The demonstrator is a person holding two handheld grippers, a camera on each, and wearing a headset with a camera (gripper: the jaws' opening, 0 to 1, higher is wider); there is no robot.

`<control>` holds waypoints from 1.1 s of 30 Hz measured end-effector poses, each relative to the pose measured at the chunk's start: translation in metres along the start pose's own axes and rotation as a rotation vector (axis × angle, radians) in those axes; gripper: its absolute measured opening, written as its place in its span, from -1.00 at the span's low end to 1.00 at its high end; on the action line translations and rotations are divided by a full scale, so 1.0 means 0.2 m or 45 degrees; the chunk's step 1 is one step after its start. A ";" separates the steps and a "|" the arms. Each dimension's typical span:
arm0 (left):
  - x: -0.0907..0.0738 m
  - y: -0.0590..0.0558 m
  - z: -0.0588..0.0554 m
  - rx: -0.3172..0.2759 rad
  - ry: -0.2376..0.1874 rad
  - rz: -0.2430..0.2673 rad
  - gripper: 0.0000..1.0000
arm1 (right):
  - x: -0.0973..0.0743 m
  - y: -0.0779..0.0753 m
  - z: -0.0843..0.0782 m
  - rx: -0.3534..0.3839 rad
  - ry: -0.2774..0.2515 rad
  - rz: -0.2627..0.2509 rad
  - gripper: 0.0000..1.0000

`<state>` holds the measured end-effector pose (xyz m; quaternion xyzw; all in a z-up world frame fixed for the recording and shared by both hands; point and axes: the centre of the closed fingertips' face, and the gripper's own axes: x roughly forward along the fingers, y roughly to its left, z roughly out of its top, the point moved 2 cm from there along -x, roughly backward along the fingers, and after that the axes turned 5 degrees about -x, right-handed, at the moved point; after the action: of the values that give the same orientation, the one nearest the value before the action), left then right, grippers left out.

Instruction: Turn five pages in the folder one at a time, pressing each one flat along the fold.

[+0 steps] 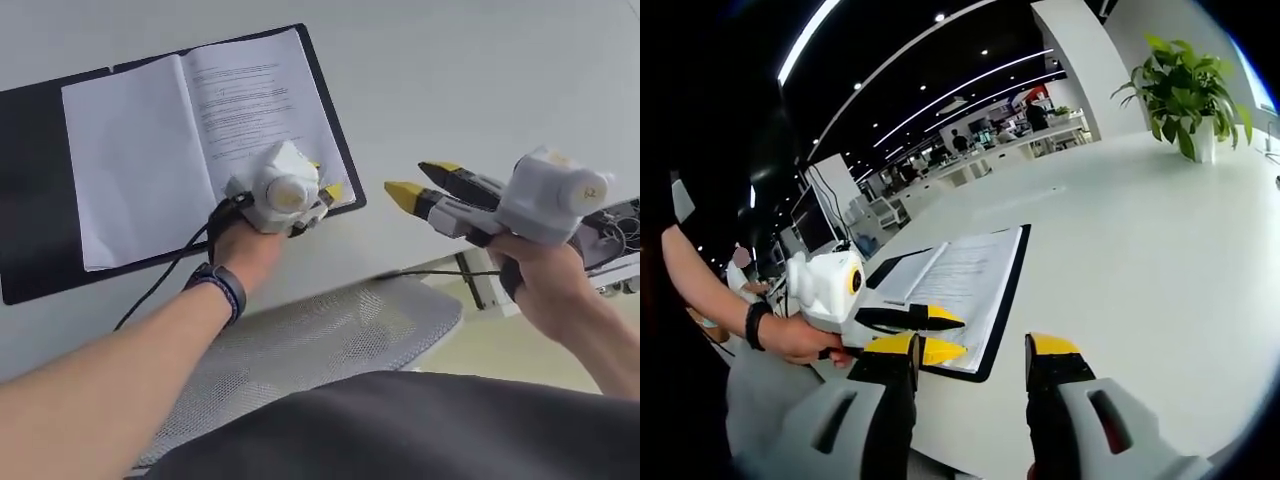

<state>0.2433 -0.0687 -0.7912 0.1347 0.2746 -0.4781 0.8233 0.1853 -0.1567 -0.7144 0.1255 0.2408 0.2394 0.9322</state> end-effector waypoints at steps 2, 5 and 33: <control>0.00 -0.01 0.00 -0.044 -0.012 0.016 -0.58 | 0.01 0.00 0.00 -0.006 0.004 0.007 -0.19; 0.00 -0.01 0.00 -0.003 -0.048 0.023 -0.60 | 0.03 -0.01 -0.01 -0.013 0.014 0.016 -0.19; 0.04 0.02 -0.01 0.142 -0.010 0.135 -1.00 | 0.15 -0.01 0.02 -0.010 0.024 0.068 -0.24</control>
<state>0.2497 -0.0706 -0.7979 0.1930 0.2367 -0.4489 0.8398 0.2115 -0.1431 -0.7242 0.1257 0.2453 0.2663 0.9237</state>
